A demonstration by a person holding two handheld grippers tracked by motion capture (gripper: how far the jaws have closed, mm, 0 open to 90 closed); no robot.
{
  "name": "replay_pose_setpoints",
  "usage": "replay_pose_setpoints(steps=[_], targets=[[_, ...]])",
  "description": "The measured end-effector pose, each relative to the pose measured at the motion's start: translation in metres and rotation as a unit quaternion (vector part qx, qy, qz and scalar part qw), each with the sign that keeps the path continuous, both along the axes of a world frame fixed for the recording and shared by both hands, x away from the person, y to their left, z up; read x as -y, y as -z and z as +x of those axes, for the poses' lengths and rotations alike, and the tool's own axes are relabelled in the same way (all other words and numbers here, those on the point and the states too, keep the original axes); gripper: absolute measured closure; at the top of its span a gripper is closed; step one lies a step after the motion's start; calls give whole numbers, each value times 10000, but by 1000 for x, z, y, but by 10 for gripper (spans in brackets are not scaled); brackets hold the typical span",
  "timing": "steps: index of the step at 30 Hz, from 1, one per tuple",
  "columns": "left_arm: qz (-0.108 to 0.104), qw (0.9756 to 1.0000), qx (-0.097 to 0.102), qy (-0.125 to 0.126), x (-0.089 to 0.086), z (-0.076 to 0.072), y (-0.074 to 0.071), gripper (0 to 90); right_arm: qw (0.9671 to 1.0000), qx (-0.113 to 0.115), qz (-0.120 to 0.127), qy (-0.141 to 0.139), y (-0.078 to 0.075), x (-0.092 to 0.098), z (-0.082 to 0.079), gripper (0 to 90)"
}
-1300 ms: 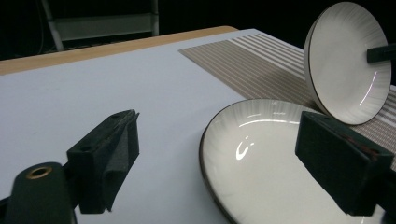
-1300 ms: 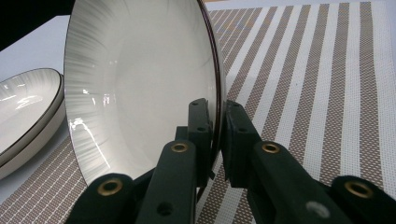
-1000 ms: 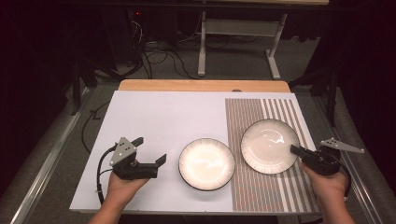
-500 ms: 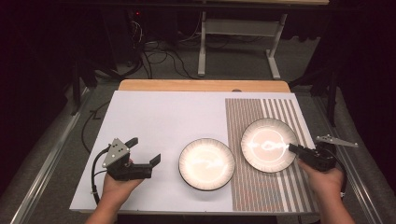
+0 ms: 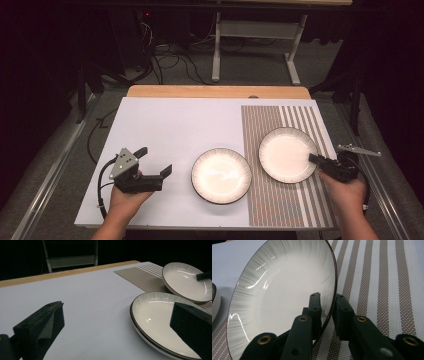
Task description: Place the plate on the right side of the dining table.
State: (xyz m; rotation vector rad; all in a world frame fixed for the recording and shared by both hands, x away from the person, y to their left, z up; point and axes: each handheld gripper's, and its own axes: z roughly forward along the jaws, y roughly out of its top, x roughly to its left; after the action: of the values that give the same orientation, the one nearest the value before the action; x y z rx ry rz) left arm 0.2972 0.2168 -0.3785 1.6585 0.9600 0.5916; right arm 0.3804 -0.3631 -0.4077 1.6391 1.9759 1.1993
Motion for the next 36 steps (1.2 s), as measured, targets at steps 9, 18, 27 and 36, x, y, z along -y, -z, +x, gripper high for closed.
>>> replay_pose_setpoints(steps=[9,18,27,36], targets=[[-23,10000,-26,1,-1,1,0,0,9994,-205,-96,243,8,0,6,771],[32,10000,-23,30,1,1,1,0,9991,-79,-308,294,11,0,6,763],[39,10000,-47,15,-1,1,1,1,9980,260,-539,220,5,-2,1,601],[37,10000,-66,-15,-2,1,1,0,9889,1387,-498,-193,-22,-21,-21,389]])
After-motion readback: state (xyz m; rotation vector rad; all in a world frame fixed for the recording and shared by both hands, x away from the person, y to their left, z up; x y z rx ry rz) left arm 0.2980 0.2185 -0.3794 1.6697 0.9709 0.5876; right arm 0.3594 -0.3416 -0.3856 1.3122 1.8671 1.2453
